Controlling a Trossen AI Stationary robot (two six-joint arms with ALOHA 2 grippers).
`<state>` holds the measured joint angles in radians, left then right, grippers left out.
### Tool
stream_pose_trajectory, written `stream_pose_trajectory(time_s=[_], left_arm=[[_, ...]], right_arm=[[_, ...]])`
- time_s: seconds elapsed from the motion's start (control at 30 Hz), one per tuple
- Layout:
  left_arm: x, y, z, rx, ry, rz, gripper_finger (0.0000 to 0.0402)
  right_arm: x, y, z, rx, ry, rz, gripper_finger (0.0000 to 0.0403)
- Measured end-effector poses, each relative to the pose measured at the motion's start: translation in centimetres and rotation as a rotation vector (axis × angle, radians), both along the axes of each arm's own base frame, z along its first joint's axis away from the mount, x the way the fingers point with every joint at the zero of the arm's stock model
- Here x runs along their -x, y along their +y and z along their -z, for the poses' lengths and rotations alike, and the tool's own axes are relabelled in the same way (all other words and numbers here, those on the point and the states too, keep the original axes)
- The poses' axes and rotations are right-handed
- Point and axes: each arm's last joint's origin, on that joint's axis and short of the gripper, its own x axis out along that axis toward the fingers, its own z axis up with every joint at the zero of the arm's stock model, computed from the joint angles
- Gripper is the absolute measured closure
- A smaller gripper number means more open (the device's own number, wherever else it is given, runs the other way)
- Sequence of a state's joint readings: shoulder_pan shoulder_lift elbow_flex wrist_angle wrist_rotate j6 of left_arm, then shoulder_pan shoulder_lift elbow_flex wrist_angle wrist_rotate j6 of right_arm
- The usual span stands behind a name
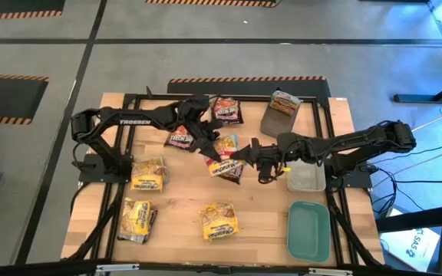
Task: Sort Maruchan noodles
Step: Put the blue noodle pack into the black bin
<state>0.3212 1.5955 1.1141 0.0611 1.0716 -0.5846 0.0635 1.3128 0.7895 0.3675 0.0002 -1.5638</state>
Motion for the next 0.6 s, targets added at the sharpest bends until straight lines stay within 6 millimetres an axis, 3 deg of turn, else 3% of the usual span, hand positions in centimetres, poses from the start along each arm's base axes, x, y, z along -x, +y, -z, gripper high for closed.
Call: stream_pose_trajectory(time_s=[0.2,0.43,0.6], left_arm=[[0.2,0.8,-0.1,0.007,0.000,-0.018,0.0275],[1.3,2.3,-1.2,-0.008,-0.043,-0.067,0.0277],[2.6,3.4,-2.8,-0.063,-0.114,-0.121,0.0277]], right_arm=[[0.0,-0.1,0.0,-0.067,0.007,0.040,0.0287],[0.5,-0.4,-0.6,-0.125,-0.025,0.178,0.0207],[1.8,-1.0,-2.3,-0.202,-0.111,0.368,0.0175]])
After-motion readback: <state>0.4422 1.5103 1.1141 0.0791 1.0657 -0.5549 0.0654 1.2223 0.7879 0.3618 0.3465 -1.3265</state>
